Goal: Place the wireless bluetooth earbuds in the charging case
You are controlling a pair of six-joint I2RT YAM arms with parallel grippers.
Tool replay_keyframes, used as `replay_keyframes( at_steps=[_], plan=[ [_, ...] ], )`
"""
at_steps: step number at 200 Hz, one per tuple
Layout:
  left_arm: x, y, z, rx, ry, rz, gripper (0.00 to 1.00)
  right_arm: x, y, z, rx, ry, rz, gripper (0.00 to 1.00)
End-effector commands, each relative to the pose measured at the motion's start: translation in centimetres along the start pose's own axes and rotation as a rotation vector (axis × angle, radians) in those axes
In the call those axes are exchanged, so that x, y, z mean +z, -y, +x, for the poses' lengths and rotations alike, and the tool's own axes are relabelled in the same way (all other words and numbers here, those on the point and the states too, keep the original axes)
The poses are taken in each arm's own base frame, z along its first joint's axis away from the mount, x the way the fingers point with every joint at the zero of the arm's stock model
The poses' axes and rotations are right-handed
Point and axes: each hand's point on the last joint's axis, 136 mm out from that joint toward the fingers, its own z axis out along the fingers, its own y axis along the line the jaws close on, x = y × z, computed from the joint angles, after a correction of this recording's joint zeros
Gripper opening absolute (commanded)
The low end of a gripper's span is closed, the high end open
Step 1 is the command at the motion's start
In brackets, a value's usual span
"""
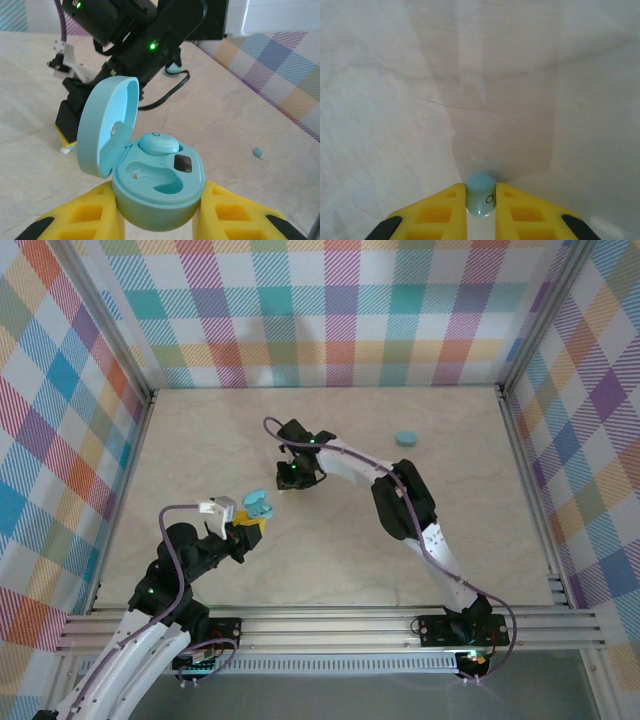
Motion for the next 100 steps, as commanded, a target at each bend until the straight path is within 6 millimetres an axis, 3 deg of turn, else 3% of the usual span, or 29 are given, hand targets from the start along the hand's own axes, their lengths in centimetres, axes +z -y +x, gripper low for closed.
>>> replay_keyframes(
  at_steps=[1,49,100],
  plan=[
    [-0.1,1.5,-2.3,0.041,0.043,0.069,0.11,-4.0,1.0,-0.4,-0.041,0.049,0.018,0.18],
    [1.3,3.3,-3.8,0.114,0.003,0.170,0.09,-7.4,5.3,1.7,-0.013,0.061,0.077,0.18],
    [3.1,4.3,-5.1,0.189,0.016,0.246,0.09,-11.7,7.2,3.7,-0.023,0.085,0.112,0.19]
  ],
)
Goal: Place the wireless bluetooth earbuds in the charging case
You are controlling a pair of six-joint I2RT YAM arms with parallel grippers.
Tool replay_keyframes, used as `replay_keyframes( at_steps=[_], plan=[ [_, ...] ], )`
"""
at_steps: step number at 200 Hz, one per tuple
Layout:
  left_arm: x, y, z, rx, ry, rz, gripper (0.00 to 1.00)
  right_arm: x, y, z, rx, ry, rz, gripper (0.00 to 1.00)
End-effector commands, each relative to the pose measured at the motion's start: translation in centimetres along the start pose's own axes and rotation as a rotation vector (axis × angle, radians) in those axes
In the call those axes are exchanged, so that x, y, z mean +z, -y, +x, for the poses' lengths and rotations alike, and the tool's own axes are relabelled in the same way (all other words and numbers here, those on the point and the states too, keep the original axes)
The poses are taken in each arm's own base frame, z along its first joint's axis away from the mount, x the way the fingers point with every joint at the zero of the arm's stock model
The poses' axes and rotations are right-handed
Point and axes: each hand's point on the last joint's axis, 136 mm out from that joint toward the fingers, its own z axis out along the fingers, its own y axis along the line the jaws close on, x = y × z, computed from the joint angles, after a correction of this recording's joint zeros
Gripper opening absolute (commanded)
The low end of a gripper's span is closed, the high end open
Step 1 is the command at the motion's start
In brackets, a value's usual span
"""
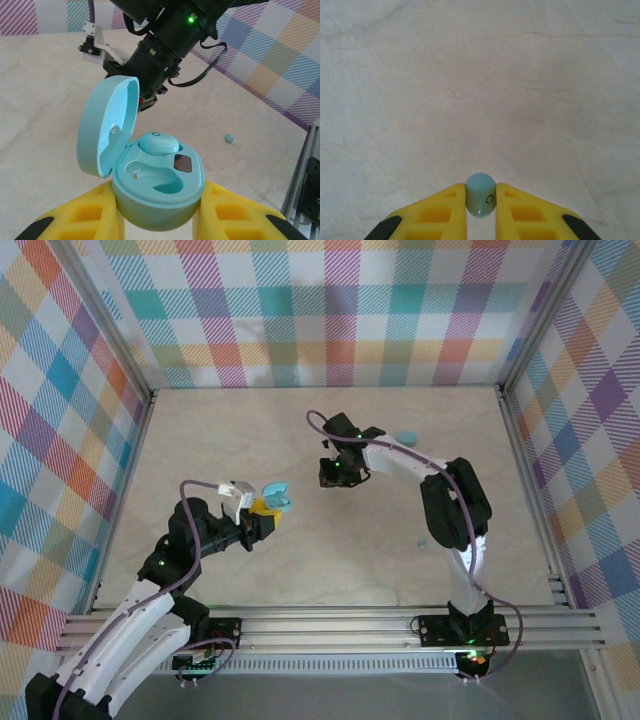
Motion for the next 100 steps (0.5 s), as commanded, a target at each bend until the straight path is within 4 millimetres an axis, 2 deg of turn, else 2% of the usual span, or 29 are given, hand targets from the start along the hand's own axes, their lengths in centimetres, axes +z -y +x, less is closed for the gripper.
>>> replay_keyframes(
  at_steps=[1,62,100],
  plan=[
    [0.3,1.1,-3.1,0.106,0.078,0.070,0.09,-2.9,0.2,0.2,-0.045,0.042,0.008,0.19],
    [2.3,0.6,-5.4,0.216,0.161,0.081,0.08,-8.2,0.6,1.9,-0.111,0.072,0.022,0.19],
    [3.5,0.2,-5.4,0.302,0.177,0.082,0.07,-11.2,0.3,3.2,-0.144,0.118,-0.004,0.20]
  ],
)
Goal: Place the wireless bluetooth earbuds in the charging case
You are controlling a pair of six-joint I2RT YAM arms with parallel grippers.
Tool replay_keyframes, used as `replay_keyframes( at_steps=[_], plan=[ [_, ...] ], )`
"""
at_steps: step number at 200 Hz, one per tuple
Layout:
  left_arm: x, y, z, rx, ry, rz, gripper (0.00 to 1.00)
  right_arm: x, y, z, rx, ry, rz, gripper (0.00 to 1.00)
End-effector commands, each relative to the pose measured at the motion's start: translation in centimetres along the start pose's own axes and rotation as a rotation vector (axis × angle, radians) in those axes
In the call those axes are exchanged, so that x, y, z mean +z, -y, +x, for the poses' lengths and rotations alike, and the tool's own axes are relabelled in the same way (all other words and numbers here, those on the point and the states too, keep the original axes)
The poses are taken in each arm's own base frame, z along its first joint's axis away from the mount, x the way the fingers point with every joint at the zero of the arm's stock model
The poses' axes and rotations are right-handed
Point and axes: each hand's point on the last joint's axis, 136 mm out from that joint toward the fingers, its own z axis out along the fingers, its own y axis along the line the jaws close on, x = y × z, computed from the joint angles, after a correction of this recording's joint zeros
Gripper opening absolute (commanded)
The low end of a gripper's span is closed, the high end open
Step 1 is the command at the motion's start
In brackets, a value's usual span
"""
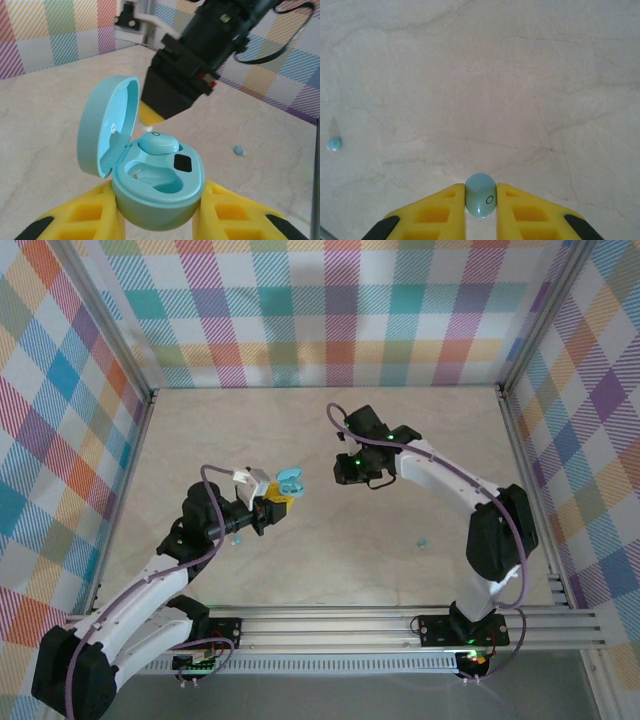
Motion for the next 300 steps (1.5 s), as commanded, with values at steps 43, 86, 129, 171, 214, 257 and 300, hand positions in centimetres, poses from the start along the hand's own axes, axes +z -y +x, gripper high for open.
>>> replay_keyframes(
  at_steps=[43,86,129,171,214,257,300],
  plan=[
    [0.7,-0.2,-3.3,0.213,0.133,0.001,0.07,-4.3,-0.6,1.9,-0.049,0.037,-0.043,0.20],
    [1.2,-0.4,-2.9,0.225,0.117,0.005,0.06,-7.2,-2.8,1.0,-0.044,0.139,-0.110,0.20],
    [1.6,-0.5,-3.0,0.234,0.117,0.014,0.06,-9.0,-5.6,0.3,-0.077,0.196,-0.164,0.21],
    [2.2,-0.5,-3.3,0.244,0.117,0.030,0.05,-9.4,-8.1,0.1,-0.097,0.211,-0.217,0.20],
    [2.4,-0.7,-3.8,0.235,0.121,0.022,0.05,-9.9,-10.2,-0.4,-0.094,0.207,-0.292,0.20],
    [3.5,-1.2,-3.5,0.218,0.126,0.026,0.05,-10.4,-11.0,-1.4,-0.113,0.226,-0.299,0.20],
    [4.1,-1.1,-3.0,0.218,0.122,0.044,0.05,-10.4,-11.7,-1.5,-0.125,0.230,-0.295,0.20]
  ],
)
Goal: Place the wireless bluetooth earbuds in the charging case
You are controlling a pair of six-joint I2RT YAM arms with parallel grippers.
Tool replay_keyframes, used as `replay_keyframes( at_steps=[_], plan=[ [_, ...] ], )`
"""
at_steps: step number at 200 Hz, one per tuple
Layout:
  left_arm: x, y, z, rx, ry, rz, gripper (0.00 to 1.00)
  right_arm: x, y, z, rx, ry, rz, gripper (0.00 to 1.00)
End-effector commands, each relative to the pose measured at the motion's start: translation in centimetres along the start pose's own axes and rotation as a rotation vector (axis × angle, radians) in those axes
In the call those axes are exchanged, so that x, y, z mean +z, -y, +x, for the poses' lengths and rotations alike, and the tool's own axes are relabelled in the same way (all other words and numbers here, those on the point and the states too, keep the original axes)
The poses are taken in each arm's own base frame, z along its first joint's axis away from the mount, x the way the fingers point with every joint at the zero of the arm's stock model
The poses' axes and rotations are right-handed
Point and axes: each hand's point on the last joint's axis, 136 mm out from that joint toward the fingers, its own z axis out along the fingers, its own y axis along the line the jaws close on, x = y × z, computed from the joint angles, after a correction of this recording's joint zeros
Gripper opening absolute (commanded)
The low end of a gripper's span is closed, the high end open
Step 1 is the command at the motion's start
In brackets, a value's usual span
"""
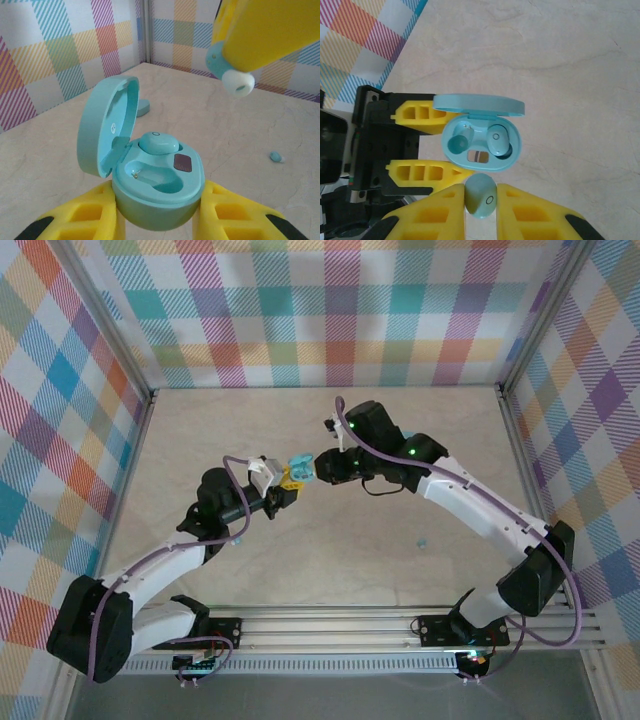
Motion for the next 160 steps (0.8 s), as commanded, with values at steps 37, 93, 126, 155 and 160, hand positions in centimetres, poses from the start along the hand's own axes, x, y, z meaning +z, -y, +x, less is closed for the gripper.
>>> replay_keyframes(
  at_steps=[37,93,126,155,160],
  plan=[
    [0.4,0.6,-2.1,0.046,0.065,0.033,0.04,0.9,-1.6,-0.8,-0.016,0.012,-0.027,0.20],
    [0.3,0.8,-2.2,0.054,0.067,0.034,0.04,2.4,-1.2,-0.9,-0.044,-0.030,0.004,0.21],
    [0.5,0.9,-2.4,0.059,0.067,0.035,0.04,3.0,-1.1,-0.6,-0.039,-0.045,0.005,0.21],
    [0.6,1.0,-2.4,0.060,0.068,0.041,0.03,3.4,-1.0,-0.5,-0.038,-0.054,0.005,0.22],
    [0.6,1.0,-2.4,0.060,0.067,0.042,0.03,3.4,-1.0,-0.5,-0.038,-0.054,0.007,0.22]
  ],
)
